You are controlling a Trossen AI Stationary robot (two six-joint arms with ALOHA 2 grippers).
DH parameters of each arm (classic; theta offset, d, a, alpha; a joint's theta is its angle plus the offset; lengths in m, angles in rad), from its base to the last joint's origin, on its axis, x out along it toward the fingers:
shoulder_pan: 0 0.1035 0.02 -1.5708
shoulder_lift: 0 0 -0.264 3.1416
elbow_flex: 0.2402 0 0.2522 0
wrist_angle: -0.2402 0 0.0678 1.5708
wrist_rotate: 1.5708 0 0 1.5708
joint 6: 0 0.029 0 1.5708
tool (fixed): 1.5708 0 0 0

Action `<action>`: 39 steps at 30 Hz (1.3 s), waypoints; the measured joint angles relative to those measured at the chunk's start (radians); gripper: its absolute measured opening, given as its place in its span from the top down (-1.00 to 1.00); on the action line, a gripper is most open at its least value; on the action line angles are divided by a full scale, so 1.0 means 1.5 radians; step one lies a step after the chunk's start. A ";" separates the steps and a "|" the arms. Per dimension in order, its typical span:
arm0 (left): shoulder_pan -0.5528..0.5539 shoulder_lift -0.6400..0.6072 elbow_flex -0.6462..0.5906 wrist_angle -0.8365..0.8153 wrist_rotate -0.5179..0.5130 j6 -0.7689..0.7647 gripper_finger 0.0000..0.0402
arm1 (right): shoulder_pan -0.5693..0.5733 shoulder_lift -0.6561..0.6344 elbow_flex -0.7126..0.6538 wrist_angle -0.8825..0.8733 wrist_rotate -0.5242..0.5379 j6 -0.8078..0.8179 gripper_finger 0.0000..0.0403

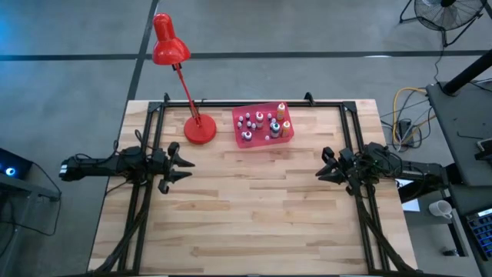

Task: Pick & Place food coloring
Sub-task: Return to Home Position

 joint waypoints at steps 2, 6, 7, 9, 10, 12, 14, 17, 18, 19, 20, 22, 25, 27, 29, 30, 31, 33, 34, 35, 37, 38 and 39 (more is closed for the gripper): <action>0.000 0.000 0.000 0.000 0.000 0.000 0.38 | 0.000 0.000 0.000 0.000 0.000 0.000 0.66; 0.000 0.000 0.000 0.000 0.000 0.000 0.38 | 0.000 0.000 0.000 0.000 0.000 0.000 0.66; 0.000 0.000 0.000 0.000 0.000 0.000 0.38 | 0.000 0.000 0.000 0.000 0.000 0.000 0.66; 0.000 0.000 0.000 0.000 0.000 0.000 0.38 | 0.000 0.000 0.000 0.000 0.000 0.000 0.66; 0.000 0.000 0.000 0.000 0.000 0.000 0.38 | 0.000 0.000 0.000 0.000 0.000 0.000 0.66; 0.000 0.000 0.000 0.000 0.000 0.000 0.38 | 0.000 0.000 0.000 0.000 -0.001 0.000 0.66; 0.000 0.000 0.000 0.000 0.000 0.000 0.38 | 0.000 0.000 0.000 0.000 -0.027 0.000 0.66; 0.000 0.000 0.000 0.000 0.000 0.000 0.38 | 0.000 0.000 0.000 -0.002 -0.082 -0.003 0.66; 0.000 0.000 0.000 0.000 0.000 0.000 0.38 | 0.000 0.000 0.000 -0.006 -0.099 -0.013 0.66; 0.000 0.000 0.000 0.000 0.000 0.000 0.38 | 0.000 0.000 0.000 -0.007 -0.116 -0.041 0.66; 0.000 0.000 0.000 0.000 0.000 0.000 0.38 | 0.000 0.000 0.000 -0.007 -0.130 -0.080 0.66; 0.000 0.000 0.000 0.000 0.000 0.000 0.38 | 0.001 0.000 0.000 -0.007 -0.147 -0.175 0.66; 0.000 0.000 0.000 0.000 0.000 0.000 0.38 | 0.000 0.000 0.000 -0.007 -0.104 -0.310 0.66; 0.000 0.000 0.000 0.000 0.000 0.000 0.38 | 0.001 0.000 0.000 -0.003 0.003 -0.395 0.66; 0.000 0.000 0.000 0.000 0.000 0.000 0.38 | 0.001 0.000 0.000 0.004 0.148 -0.447 0.66; 0.000 0.000 0.000 0.000 0.000 0.000 0.38 | 0.001 0.000 0.000 0.003 0.221 -0.461 0.66; 0.000 0.000 0.000 0.000 0.000 0.000 0.38 | 0.001 0.000 0.000 0.003 0.294 -0.468 0.66; 0.000 0.000 0.000 0.000 0.000 0.000 0.38 | 0.001 0.000 0.000 0.003 0.434 -0.472 0.66; 0.000 0.000 0.000 0.000 0.000 0.000 0.38 | 0.001 0.000 0.000 0.003 0.498 -0.472 0.66; 0.000 0.000 0.000 0.000 0.000 0.000 0.38 | 0.001 0.000 0.000 0.003 0.556 -0.472 0.66; 0.000 0.000 0.000 0.000 0.000 0.000 0.38 | 0.001 0.000 0.000 0.003 0.665 -0.472 0.66; 0.000 0.000 0.000 0.000 0.000 0.000 0.38 | 0.001 0.000 0.000 0.003 0.714 -0.472 0.66; 0.000 0.000 0.000 0.000 0.000 0.000 0.38 | 0.001 0.000 0.000 0.003 0.755 -0.472 0.66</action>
